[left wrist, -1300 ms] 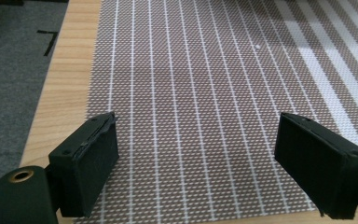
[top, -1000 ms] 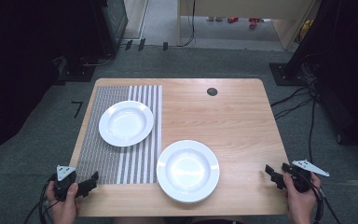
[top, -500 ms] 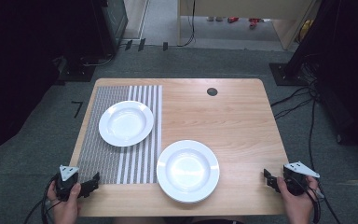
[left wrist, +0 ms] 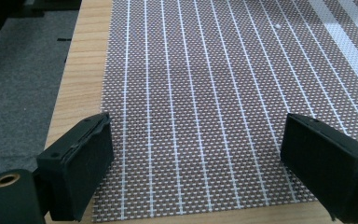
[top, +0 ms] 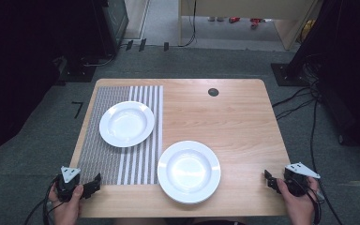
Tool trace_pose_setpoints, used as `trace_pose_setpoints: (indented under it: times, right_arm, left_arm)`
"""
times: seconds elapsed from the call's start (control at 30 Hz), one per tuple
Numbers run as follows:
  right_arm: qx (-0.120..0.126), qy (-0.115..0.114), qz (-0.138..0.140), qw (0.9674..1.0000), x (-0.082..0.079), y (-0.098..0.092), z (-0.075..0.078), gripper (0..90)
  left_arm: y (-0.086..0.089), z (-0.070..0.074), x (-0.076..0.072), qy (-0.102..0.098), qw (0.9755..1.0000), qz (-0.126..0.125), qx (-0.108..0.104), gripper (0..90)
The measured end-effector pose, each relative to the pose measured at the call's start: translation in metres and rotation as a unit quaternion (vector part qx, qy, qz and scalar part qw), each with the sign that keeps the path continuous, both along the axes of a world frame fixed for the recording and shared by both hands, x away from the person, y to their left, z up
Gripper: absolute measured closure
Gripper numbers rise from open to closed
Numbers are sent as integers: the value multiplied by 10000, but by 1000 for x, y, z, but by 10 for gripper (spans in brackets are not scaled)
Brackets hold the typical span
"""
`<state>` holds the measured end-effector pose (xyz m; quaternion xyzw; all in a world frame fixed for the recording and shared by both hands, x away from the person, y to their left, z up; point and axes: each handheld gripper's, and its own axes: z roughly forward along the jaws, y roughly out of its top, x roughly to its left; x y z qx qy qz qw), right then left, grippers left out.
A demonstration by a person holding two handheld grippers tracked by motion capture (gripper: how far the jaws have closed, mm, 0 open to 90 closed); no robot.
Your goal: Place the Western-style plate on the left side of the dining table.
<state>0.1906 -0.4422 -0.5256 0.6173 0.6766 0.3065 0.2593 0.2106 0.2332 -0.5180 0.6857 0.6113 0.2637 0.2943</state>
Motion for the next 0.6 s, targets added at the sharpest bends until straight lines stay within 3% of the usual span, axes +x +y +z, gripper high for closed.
trace_pose_setpoints:
  times: [0.53,0.6]
  right_arm:
    - [20,12,-40,10000,0,0,0,144]
    - [28,-92,-93,9999,-1,-1,1,145]
  left_arm:
    - [1,-1,0,-19,10000,-34,-6,83]
    - [1,-1,0,-20,10000,-35,-7,83]
